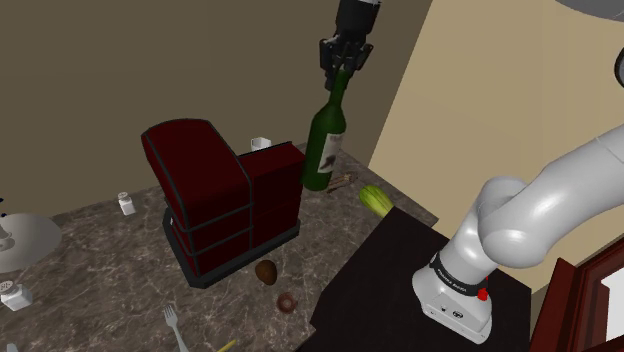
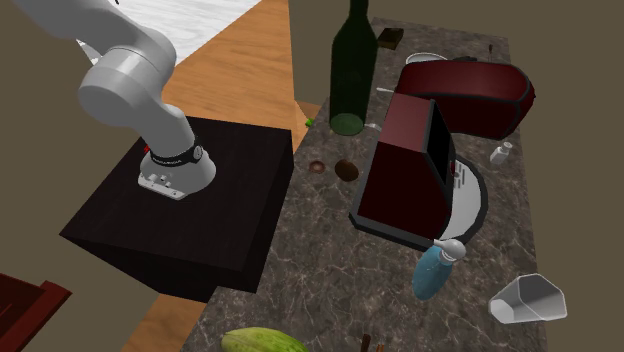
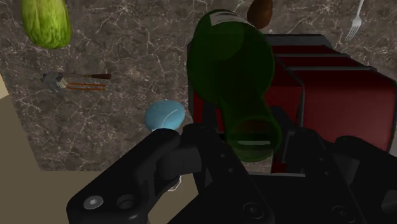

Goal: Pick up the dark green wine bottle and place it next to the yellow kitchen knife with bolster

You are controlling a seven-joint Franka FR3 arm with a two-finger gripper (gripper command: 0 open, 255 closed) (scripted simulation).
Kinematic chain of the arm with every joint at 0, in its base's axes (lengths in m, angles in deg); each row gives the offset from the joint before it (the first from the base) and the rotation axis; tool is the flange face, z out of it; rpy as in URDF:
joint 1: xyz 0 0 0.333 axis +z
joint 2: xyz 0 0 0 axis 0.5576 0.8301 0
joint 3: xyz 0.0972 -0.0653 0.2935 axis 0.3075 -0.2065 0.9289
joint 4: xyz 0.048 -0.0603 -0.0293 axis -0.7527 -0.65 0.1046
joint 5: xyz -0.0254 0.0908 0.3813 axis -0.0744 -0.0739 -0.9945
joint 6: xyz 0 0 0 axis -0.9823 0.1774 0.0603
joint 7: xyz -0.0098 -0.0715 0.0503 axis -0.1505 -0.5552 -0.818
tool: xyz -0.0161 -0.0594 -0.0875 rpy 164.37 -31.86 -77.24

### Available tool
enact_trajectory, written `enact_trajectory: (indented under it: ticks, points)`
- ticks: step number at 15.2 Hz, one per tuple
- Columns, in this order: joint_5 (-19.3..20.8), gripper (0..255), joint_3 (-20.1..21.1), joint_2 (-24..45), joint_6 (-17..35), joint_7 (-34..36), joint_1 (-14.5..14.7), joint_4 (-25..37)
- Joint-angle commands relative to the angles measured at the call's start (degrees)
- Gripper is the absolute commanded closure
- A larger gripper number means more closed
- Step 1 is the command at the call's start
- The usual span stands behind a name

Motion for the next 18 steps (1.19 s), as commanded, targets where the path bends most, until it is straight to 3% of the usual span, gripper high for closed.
enact_trajectory:
  ticks: [1, 10, 18]
  points:
    - [-0.49, 255, 1.94, 0.03, -0.79, 2.85, 0.92, 0.81]
    - [-2.52, 255, 11.01, 1.38, -1.54, 15.68, 5.05, 2.87]
    - [-2.42, 255, 19.51, 7.04, -2.35, 27.84, 8.51, 9.17]
